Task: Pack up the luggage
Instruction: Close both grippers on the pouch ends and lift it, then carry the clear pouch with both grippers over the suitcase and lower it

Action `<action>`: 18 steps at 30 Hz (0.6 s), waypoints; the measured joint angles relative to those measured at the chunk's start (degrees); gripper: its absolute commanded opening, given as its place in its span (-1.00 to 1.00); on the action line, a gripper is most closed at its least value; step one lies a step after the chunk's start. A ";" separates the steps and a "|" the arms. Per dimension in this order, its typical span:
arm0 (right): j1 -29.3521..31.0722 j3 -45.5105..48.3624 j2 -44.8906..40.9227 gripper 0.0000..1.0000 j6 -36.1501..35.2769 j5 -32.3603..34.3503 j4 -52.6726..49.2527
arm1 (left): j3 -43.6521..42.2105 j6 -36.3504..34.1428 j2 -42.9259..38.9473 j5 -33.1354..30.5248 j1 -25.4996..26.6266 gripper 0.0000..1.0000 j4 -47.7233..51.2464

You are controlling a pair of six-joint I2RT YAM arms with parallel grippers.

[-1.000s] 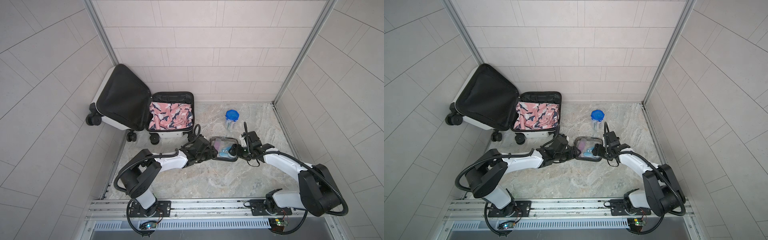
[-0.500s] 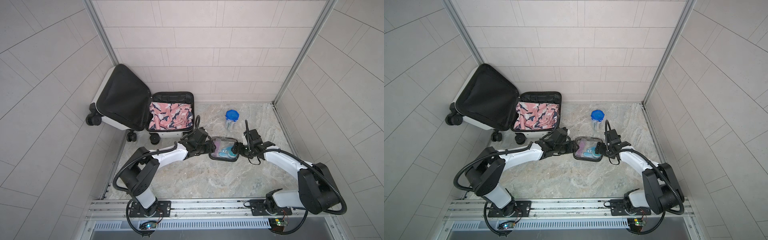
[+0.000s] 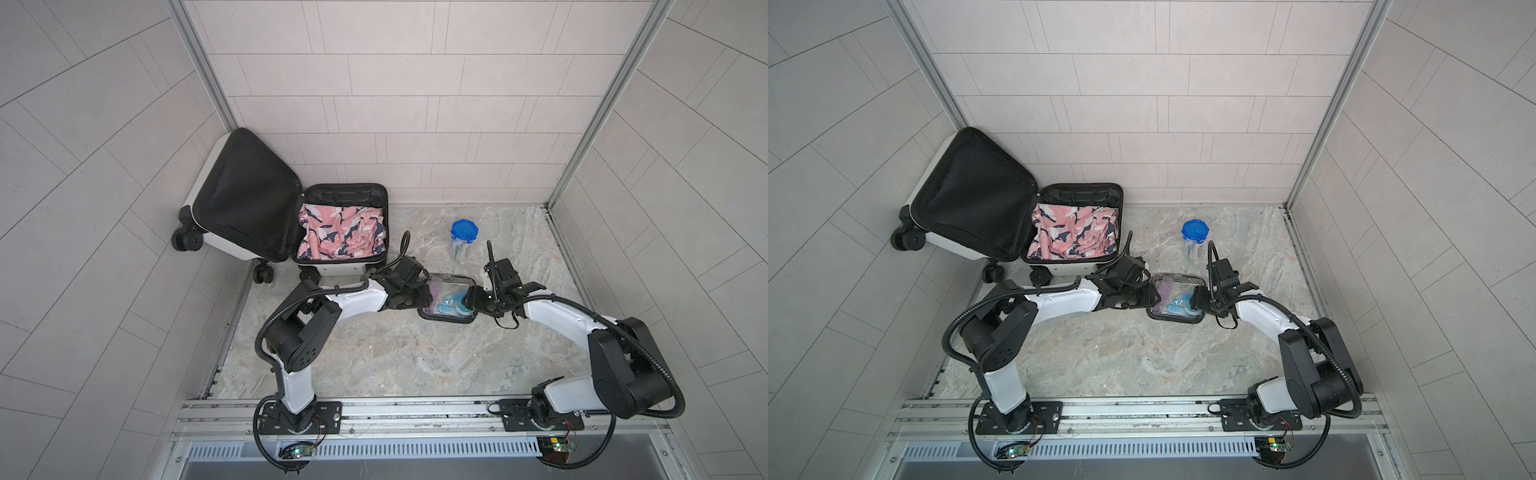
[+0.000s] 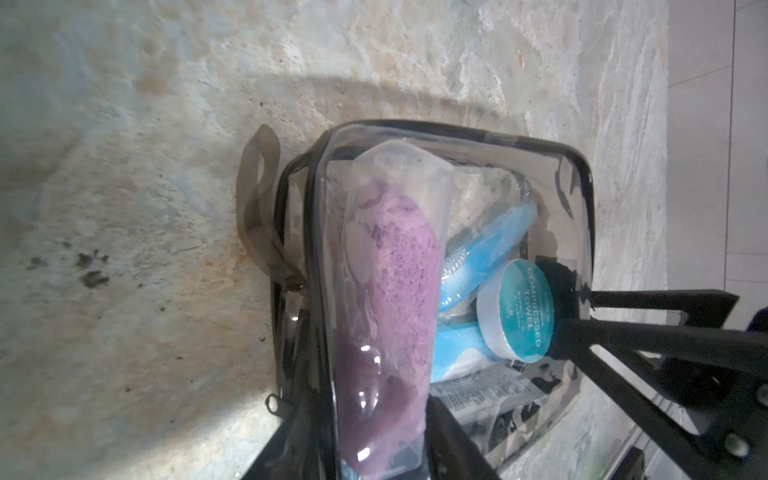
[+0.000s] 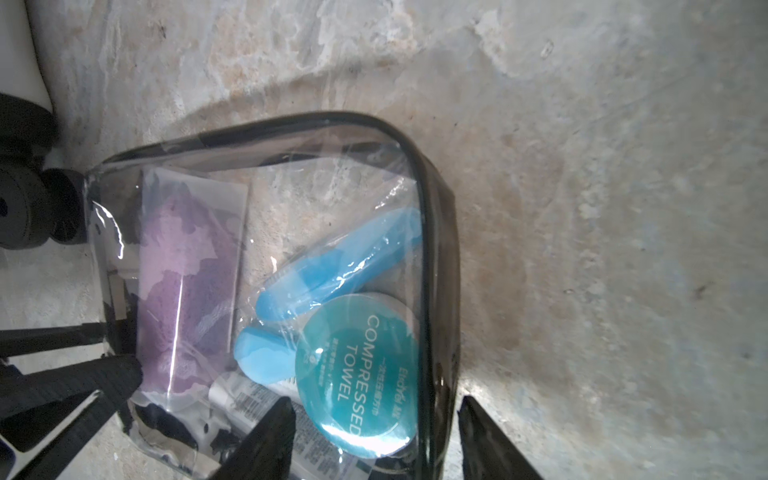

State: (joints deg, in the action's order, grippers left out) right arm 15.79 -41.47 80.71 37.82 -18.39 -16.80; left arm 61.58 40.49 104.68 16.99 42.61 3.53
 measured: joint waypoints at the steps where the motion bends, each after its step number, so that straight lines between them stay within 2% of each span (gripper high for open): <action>1: 0.11 -0.02 0.20 0.09 0.11 -0.13 0.09 | 0.11 -0.20 0.13 0.04 0.00 -0.19 0.07; 3: 0.35 -0.11 0.42 -0.07 0.39 -0.26 0.20 | 0.13 -0.50 0.15 0.22 -0.02 -0.39 0.11; 7: 0.72 -0.42 0.42 -0.34 0.98 0.00 -0.04 | 0.17 -1.46 0.11 0.11 -0.33 -0.96 0.68; 15: 2.40 -3.23 -0.92 -0.99 2.60 -0.22 -1.79 | 0.24 -2.32 -3.85 -1.62 -0.59 -1.00 5.92; 18: 4.13 -6.29 -1.97 -1.00 3.19 -0.02 -3.39 | 0.28 -3.06 -7.52 -3.04 -0.94 -1.00 9.38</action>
State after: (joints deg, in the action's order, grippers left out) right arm 19.92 -47.77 78.74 41.01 -18.41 -20.18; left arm 61.87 37.43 97.17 13.96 41.67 12.91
